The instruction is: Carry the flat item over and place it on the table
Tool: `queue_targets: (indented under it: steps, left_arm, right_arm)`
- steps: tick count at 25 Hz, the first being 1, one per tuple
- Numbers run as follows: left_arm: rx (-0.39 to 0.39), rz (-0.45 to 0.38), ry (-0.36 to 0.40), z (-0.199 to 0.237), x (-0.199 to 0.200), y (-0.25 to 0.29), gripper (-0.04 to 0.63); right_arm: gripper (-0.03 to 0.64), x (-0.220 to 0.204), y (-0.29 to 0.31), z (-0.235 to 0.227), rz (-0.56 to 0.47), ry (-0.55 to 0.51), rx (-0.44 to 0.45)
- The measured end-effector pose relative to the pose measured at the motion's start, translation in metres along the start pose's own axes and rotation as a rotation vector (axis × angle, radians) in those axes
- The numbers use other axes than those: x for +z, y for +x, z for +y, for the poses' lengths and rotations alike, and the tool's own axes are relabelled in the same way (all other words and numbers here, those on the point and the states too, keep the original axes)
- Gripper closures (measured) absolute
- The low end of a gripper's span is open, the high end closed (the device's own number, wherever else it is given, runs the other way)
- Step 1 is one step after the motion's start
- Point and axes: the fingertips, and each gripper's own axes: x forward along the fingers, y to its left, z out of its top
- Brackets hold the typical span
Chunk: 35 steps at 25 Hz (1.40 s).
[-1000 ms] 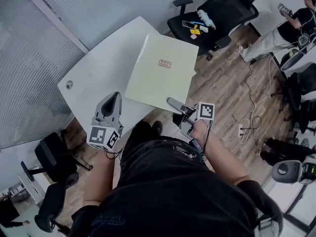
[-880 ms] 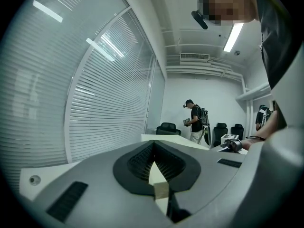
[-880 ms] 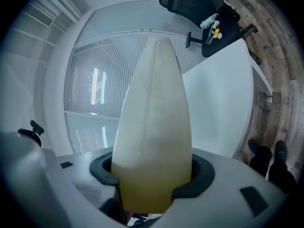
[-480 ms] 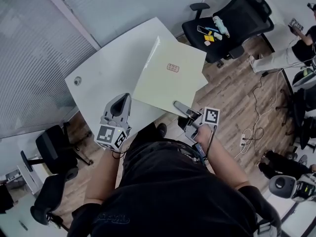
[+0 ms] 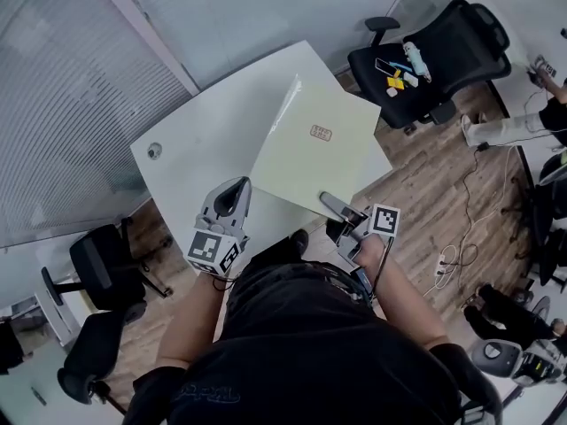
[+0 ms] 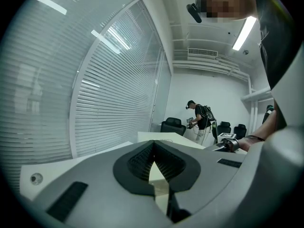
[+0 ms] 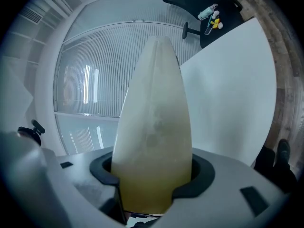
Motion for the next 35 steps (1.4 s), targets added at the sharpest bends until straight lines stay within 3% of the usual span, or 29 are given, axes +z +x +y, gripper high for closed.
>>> queue_targets:
  steps: [35]
  left_arm:
    - [-0.033,0.122,-0.110,0.051,-0.057,0.028,0.583]
  right_arm:
    - [0.334,0.014,0.081,-0.068,0.109,-0.017,-0.164]
